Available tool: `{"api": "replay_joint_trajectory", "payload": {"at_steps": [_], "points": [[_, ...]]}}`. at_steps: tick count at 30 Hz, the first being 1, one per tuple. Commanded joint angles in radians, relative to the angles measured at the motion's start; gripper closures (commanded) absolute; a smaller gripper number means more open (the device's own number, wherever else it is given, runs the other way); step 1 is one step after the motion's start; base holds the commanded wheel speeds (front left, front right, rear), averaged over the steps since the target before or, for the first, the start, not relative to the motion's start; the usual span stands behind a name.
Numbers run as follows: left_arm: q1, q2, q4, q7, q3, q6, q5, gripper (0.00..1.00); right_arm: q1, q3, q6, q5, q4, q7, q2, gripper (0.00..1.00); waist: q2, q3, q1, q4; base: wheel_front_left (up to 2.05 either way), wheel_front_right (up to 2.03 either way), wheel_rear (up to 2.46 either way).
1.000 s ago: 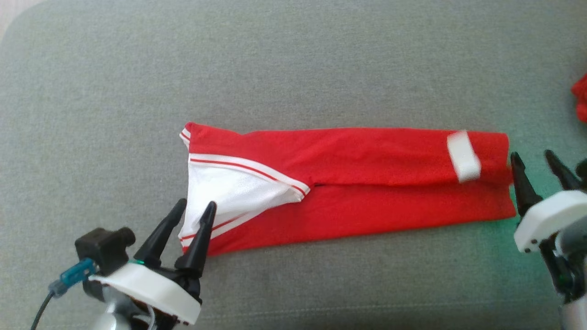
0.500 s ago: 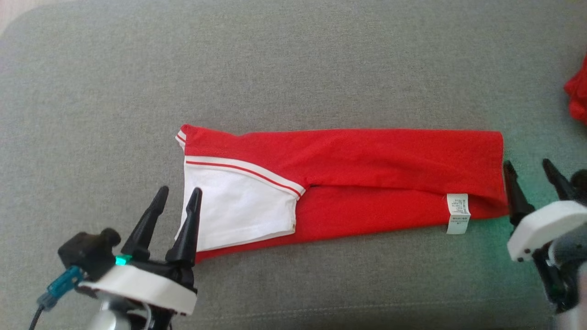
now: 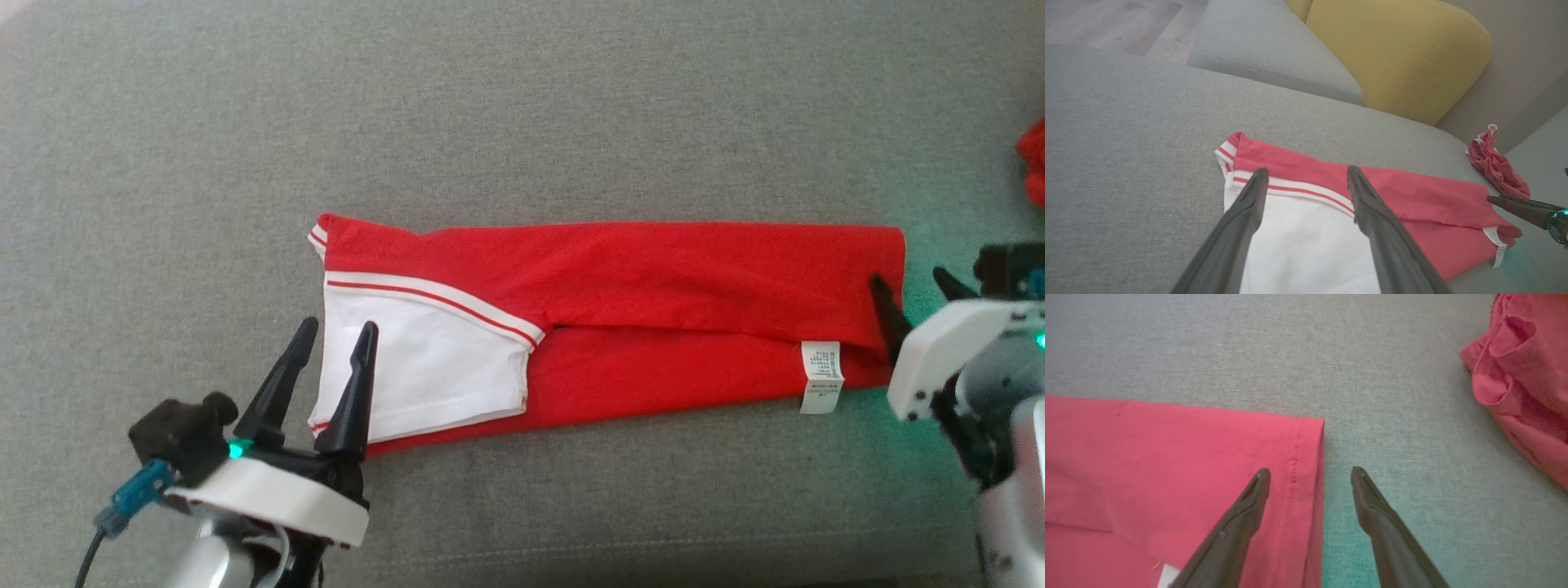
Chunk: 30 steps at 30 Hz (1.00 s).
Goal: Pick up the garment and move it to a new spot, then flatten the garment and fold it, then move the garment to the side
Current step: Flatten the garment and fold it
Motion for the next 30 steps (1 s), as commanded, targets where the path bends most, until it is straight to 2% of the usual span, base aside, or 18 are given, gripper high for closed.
{"api": "replay_joint_trajectory", "payload": {"at_steps": [1, 6, 18, 19, 20, 21, 23, 25, 30], "points": [[-0.053, 0.004, -0.023, -0.016, 0.031, 0.004, 0.008, 0.00, -0.058, 0.032, 0.007, 0.006, -0.010, 0.023, -0.045, 0.00, 0.0000, 0.006, 0.0000, 0.000, 0.00, 0.00, 0.00], [-0.067, -0.001, -0.015, -0.019, 0.024, -0.001, 0.009, 0.00, -0.106, 0.073, 0.007, 0.046, 0.049, 0.089, -0.072, 0.00, 0.0000, 0.014, 0.0000, 0.004, 0.00, 0.00, 0.00], [-0.079, 0.003, -0.014, -0.024, 0.021, -0.001, 0.012, 0.00, -0.171, 0.096, 0.007, 0.115, 0.150, 0.143, -0.100, 0.00, 0.0000, 0.031, 0.0000, 0.011, 0.00, 0.00, 0.00], [-0.079, 0.004, -0.015, -0.024, 0.021, -0.001, 0.012, 0.00, -0.175, 0.099, 0.007, 0.120, 0.156, 0.147, -0.101, 0.13, 0.0000, 0.032, 0.0000, 0.011, 0.00, 0.00, 0.00], [-0.079, 0.004, -0.016, -0.023, 0.021, 0.000, 0.012, 0.00, -0.177, 0.103, 0.007, 0.127, 0.162, 0.151, -0.101, 0.53, 0.0000, 0.034, 0.0000, 0.012, 0.00, 0.00, 0.00], [-0.080, 0.005, -0.017, -0.023, 0.021, 0.000, 0.012, 0.00, -0.179, 0.107, 0.007, 0.135, 0.167, 0.156, -0.102, 0.65, 0.0000, 0.034, 0.0000, 0.011, 0.00, 0.00, 0.00], [-0.082, 0.006, -0.018, -0.023, 0.021, 0.002, 0.013, 0.00, -0.181, 0.115, 0.007, 0.152, 0.174, 0.166, -0.102, 0.79, 0.0000, 0.035, 0.0000, 0.010, 0.00, 0.00, 0.00], [-0.085, 0.006, -0.019, -0.023, 0.021, 0.004, 0.014, 0.00, -0.182, 0.116, 0.007, 0.162, 0.175, 0.163, -0.104, 0.99, 0.0000, 0.035, 0.0000, 0.008, 0.00, 0.00, 0.00], [-0.099, 0.007, -0.011, -0.024, 0.016, 0.006, 0.023, 0.00, -0.183, 0.109, 0.007, 0.188, 0.171, 0.115, -0.102, 1.00, 0.0000, 0.022, 0.0000, -0.002, 0.00, 0.00, 0.00]]}}
